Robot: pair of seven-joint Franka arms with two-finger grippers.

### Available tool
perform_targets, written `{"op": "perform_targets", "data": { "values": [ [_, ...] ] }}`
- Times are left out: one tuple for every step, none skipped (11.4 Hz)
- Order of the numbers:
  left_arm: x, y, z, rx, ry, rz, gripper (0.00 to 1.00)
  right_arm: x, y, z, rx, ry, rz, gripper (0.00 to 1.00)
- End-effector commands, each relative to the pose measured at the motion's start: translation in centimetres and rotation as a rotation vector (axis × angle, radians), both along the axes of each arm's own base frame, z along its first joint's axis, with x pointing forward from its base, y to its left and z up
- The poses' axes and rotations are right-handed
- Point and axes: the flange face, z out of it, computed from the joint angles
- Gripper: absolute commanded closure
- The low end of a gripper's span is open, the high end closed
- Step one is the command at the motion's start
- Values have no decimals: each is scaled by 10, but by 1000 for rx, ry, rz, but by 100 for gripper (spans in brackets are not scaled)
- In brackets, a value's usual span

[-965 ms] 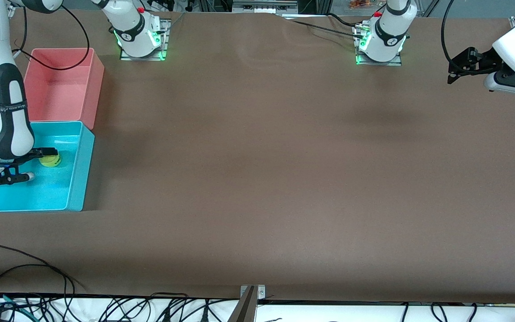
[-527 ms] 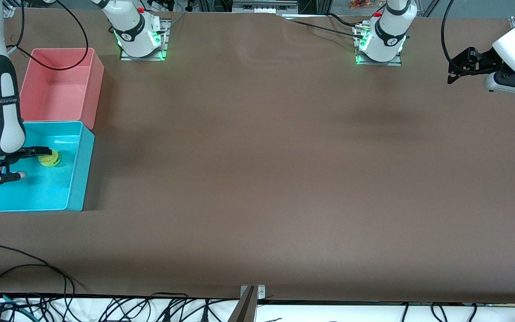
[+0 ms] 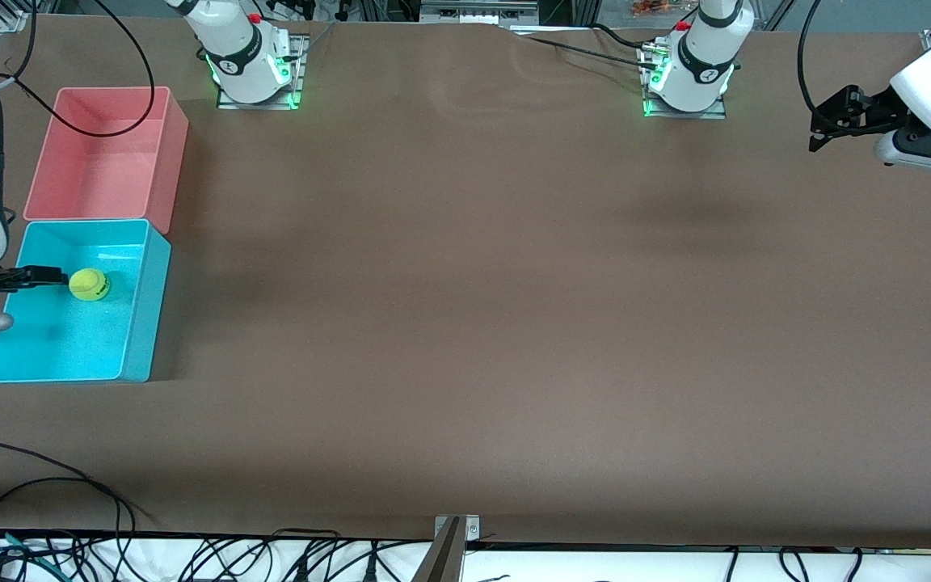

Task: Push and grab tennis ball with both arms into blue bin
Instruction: 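Open the right gripper to release the ball in the bin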

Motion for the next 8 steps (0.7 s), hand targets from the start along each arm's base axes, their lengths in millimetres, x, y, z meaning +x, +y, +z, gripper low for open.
{"op": "perform_targets", "data": {
  "values": [
    [2, -1, 6, -12, 4, 8, 0, 28, 33, 64, 12, -15, 57, 0],
    [2, -1, 6, -12, 4, 8, 0, 35, 51, 82, 23, -17, 74, 0],
    [2, -1, 6, -12, 4, 8, 0, 40, 65, 99, 53, -23, 79, 0],
    [2, -1, 6, -12, 4, 8, 0, 43, 73, 116, 99, -43, 73, 0],
    [2, -1, 6, -12, 4, 7, 0, 44, 79, 124, 134, -57, 69, 0],
    [1, -4, 6, -12, 4, 2, 0, 44, 86, 133, 161, -67, 71, 0],
    [1, -6, 6, -11, 4, -2, 0, 45, 99, 149, 167, -91, 88, 0],
    [1, -6, 6, -12, 4, -2, 0, 44, 114, 166, 165, -115, 105, 0]
  ]
}}
